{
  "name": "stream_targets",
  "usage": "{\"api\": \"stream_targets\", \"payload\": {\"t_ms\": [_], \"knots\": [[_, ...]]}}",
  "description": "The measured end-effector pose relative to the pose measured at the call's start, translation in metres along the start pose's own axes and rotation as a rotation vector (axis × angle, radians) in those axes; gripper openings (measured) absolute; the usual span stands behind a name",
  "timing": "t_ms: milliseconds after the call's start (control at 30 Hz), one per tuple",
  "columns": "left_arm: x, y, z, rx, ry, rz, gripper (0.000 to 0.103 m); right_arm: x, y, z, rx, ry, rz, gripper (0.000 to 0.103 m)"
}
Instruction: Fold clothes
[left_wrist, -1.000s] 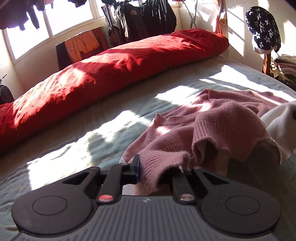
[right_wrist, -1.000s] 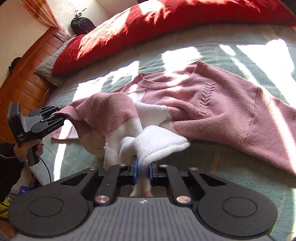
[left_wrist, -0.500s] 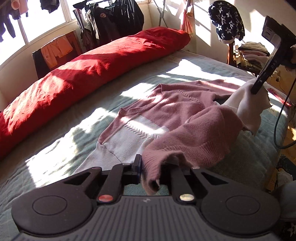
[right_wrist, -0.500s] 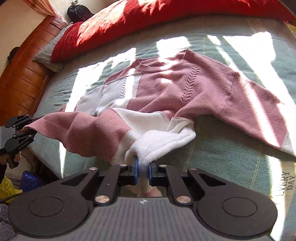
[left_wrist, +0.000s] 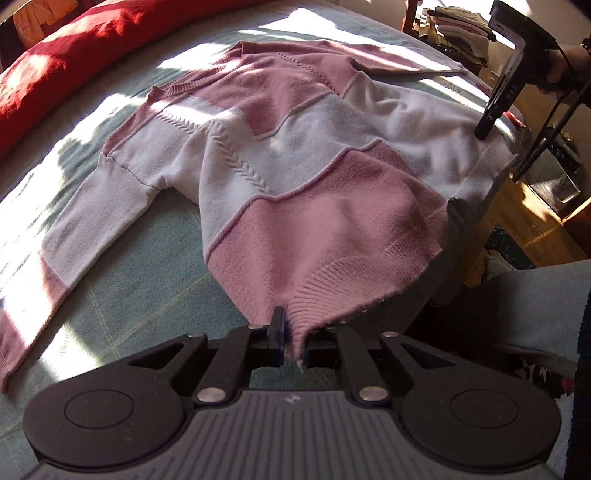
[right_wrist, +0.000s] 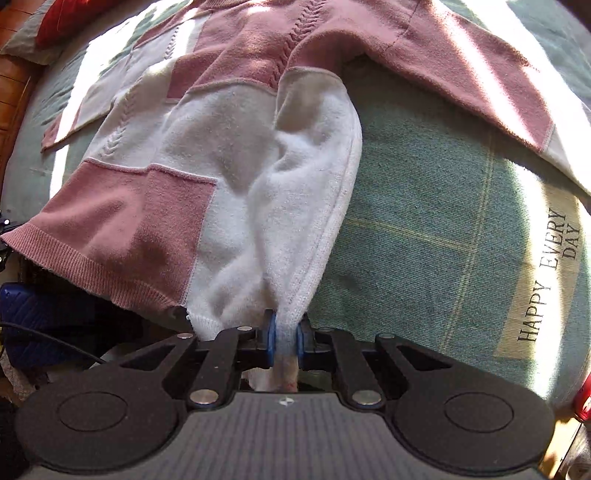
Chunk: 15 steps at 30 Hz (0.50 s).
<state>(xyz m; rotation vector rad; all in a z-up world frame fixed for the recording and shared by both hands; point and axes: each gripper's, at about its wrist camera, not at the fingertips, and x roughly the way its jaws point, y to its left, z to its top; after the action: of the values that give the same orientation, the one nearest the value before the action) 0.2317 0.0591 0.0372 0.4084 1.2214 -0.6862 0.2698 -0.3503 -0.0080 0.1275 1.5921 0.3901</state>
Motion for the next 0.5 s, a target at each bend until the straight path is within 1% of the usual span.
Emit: {"api": "stream_targets", "payload": {"t_ms": [33, 67, 100, 133, 200, 233, 300, 333, 367, 400, 433, 500], "knots": [[0.006, -0.001, -0.005, -0.012, 0.040, -0.026, 0.009, 0.004, -0.003, -0.002, 0.004, 0.016, -0.021, 0.015], [0.011, 0.000, -0.010, -0.028, 0.083, -0.038, 0.010, 0.007, -0.006, -0.004, 0.003, 0.030, -0.051, 0.021], [0.014, 0.002, -0.015, -0.048, 0.112, -0.035, 0.010, 0.009, -0.007, -0.005, -0.004, 0.043, -0.083, 0.022], [0.014, 0.008, -0.016, -0.079, 0.114, -0.024, 0.010, 0.008, -0.008, -0.005, -0.011, 0.044, -0.102, 0.023], [0.013, 0.019, -0.018, -0.139, 0.120, -0.003, 0.010, 0.001, -0.010, -0.003, -0.004, 0.016, -0.113, 0.025], [0.012, 0.026, -0.018, -0.173, 0.116, 0.007, 0.010, -0.002, -0.011, -0.002, -0.001, 0.001, -0.119, 0.028], [0.005, 0.050, -0.004, -0.284, 0.040, 0.018, 0.015, -0.011, -0.013, 0.001, 0.022, -0.046, -0.111, 0.034], [0.003, 0.062, 0.003, -0.341, -0.007, 0.016, 0.023, -0.014, -0.013, 0.004, 0.030, -0.071, -0.104, 0.035], [0.001, 0.075, 0.011, -0.405, -0.058, 0.014, 0.034, -0.017, -0.011, 0.008, 0.037, -0.103, -0.098, 0.035], [0.002, 0.092, 0.021, -0.500, -0.123, 0.013, 0.041, -0.020, -0.009, 0.014, 0.043, -0.137, -0.093, 0.035], [0.004, 0.106, 0.028, -0.585, -0.169, 0.003, 0.050, -0.022, -0.007, 0.018, 0.049, -0.169, -0.090, 0.035], [0.018, 0.133, 0.039, -0.734, -0.245, -0.059, 0.051, -0.025, -0.002, 0.025, 0.052, -0.224, -0.070, 0.035]]}}
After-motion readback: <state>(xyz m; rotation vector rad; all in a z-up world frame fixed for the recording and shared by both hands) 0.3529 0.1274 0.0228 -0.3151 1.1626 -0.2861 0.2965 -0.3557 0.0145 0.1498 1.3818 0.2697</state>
